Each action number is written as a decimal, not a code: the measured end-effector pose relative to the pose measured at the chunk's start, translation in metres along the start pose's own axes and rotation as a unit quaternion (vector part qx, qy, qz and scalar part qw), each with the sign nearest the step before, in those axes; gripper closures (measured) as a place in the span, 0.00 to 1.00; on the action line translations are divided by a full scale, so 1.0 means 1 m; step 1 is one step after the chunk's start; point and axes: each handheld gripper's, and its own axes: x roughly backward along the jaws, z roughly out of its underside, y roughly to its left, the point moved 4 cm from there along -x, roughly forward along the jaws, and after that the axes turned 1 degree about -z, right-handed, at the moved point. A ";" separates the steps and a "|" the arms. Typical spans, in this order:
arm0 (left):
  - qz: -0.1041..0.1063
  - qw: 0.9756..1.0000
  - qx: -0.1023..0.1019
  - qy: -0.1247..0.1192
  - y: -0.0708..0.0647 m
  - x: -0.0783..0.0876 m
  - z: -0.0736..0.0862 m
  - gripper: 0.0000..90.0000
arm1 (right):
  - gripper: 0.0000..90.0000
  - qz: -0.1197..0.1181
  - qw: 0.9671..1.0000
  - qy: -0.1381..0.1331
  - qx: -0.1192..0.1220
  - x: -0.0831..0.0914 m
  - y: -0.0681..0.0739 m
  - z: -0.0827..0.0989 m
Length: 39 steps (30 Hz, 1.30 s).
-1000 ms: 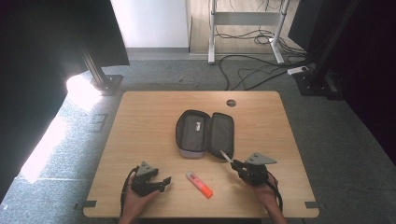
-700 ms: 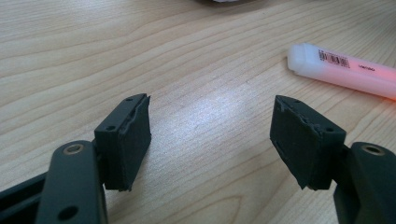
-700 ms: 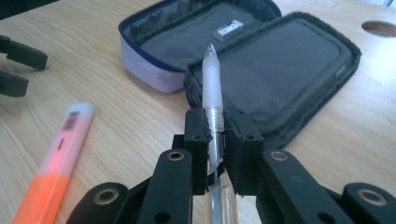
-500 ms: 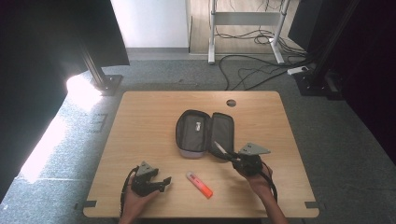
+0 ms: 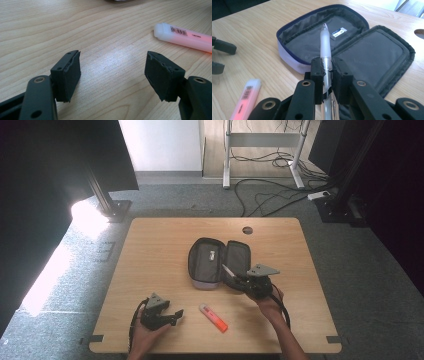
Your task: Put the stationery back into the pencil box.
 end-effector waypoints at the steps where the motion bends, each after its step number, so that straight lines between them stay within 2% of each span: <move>1: 0.000 1.000 0.000 0.000 0.000 0.000 0.000 0.33 | 0.87 0.000 1.000 -0.002 -0.001 -0.002 0.000 -0.002; 19: 0.000 1.000 -0.002 0.001 0.000 0.000 0.000 0.33 | 0.87 -0.007 1.000 0.007 -0.005 -0.035 0.002 -0.023; 39: 0.000 1.000 -0.003 0.001 0.000 0.000 0.000 0.33 | 0.87 0.008 1.000 0.010 -0.008 -0.050 -0.005 -0.025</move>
